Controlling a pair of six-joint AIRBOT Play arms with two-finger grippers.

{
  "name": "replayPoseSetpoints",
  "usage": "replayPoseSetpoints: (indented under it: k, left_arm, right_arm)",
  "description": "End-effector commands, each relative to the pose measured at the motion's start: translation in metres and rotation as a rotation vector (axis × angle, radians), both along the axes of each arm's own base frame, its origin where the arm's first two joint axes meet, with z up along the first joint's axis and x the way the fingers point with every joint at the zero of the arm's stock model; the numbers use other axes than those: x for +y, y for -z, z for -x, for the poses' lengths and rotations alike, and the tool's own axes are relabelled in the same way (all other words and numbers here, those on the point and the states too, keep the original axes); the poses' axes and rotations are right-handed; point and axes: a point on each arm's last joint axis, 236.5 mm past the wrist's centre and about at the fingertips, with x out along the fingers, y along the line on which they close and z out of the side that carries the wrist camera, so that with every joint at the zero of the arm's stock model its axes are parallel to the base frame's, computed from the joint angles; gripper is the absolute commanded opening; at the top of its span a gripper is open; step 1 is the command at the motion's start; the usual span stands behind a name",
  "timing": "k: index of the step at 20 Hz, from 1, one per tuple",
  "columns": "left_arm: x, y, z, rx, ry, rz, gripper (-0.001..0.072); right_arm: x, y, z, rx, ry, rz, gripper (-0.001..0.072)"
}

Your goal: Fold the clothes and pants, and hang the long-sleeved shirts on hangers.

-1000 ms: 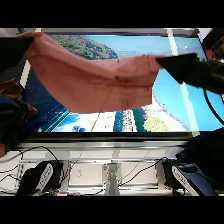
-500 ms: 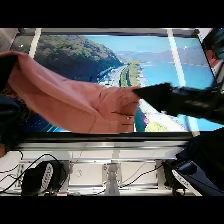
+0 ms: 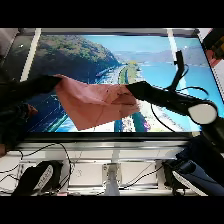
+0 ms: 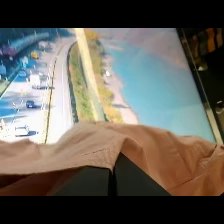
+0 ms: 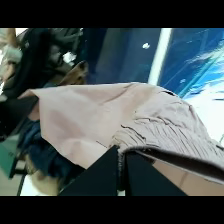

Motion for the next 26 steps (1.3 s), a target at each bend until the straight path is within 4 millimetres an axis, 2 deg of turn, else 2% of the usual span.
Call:
replayPoseSetpoints:
  k: [1,3,6,8,10,13,16,19,22,24,26]
  left_arm:
    - [-0.025,0.058,-0.052,0.004,-0.060,-0.023,0.0014]
    - [-0.033,0.074,-0.081,-0.044,-0.128,-0.038,0.0014]
    - [-0.023,0.087,-0.108,-0.049,-0.274,-0.014,0.0014]
    - [-0.016,0.095,-0.114,-0.044,-0.306,-0.025,0.0014]
    - [-0.022,0.103,-0.112,-0.016,-0.284,-0.022,0.0014]
    - [-0.053,0.122,-0.092,0.088,-0.154,0.019,0.0013]
    - [-0.080,0.147,-0.066,0.237,-0.037,0.075,0.0013]
    - [-0.104,0.169,-0.032,0.381,0.110,0.100,0.0013]
    - [-0.103,0.198,0.002,0.535,0.184,0.034,0.0013]
    - [-0.092,0.219,0.027,0.624,0.239,-0.069,0.0013]
    - [-0.083,0.233,0.052,0.714,0.297,-0.142,0.0013]
  right_arm:
    - [-0.019,0.030,-0.058,-0.005,0.166,0.013,0.0030]
    - [-0.036,0.043,-0.090,-0.021,0.258,0.005,0.0030]
    - [-0.065,0.073,-0.120,0.016,0.353,0.022,0.0030]
    - [-0.086,0.094,-0.133,0.056,0.403,0.041,0.0030]
    - [-0.108,0.116,-0.141,0.121,0.447,0.048,0.0029]
    - [-0.122,0.146,-0.123,0.280,0.419,0.075,0.0029]
    - [-0.127,0.176,-0.086,0.417,0.294,0.197,0.0029]
    - [-0.126,0.199,-0.043,0.522,0.124,0.335,0.0029]
    - [-0.134,0.212,-0.015,0.579,0.011,0.451,0.0029]
    - [-0.146,0.218,-0.006,0.600,-0.008,0.522,0.0029]
    - [-0.152,0.222,0.003,0.630,-0.027,0.560,0.0030]
